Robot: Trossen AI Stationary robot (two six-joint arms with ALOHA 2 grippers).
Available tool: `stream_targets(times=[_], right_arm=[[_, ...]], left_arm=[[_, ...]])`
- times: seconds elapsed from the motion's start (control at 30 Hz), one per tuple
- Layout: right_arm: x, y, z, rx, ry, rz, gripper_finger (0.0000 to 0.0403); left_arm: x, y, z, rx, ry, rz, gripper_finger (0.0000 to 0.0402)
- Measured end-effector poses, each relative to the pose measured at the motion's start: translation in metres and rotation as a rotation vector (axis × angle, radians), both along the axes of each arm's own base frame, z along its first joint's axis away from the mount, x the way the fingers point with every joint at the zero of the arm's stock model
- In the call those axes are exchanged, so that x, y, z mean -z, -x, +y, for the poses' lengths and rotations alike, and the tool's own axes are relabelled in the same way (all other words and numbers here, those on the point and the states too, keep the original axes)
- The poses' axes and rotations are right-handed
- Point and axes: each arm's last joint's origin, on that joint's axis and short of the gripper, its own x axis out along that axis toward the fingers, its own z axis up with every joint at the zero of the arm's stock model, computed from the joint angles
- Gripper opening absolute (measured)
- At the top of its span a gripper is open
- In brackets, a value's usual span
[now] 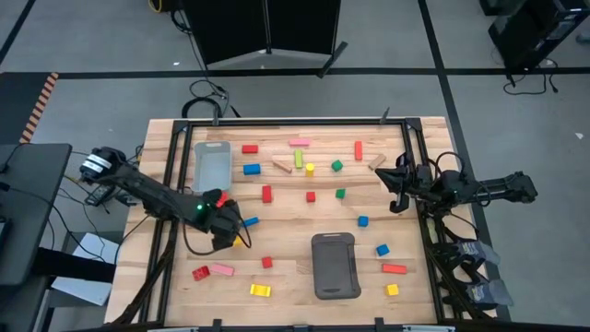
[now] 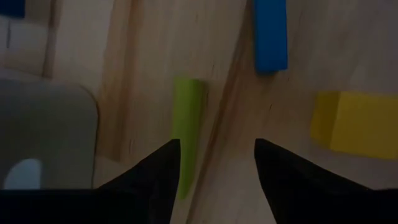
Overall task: Sort blocks by size
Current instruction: Put the green rectangular block into the black bin
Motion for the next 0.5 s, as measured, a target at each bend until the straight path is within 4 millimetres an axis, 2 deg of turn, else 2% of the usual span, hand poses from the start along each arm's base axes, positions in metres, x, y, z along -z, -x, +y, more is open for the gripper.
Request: stream_targets(times=[0.5], right_arm=[[-0.001, 0.0, 0.0, -0.001, -0.003, -0.013, 0.0027]], left_arm=[[0.024, 0.009, 0.006, -0.036, -0.036, 0.002, 0.0213]])
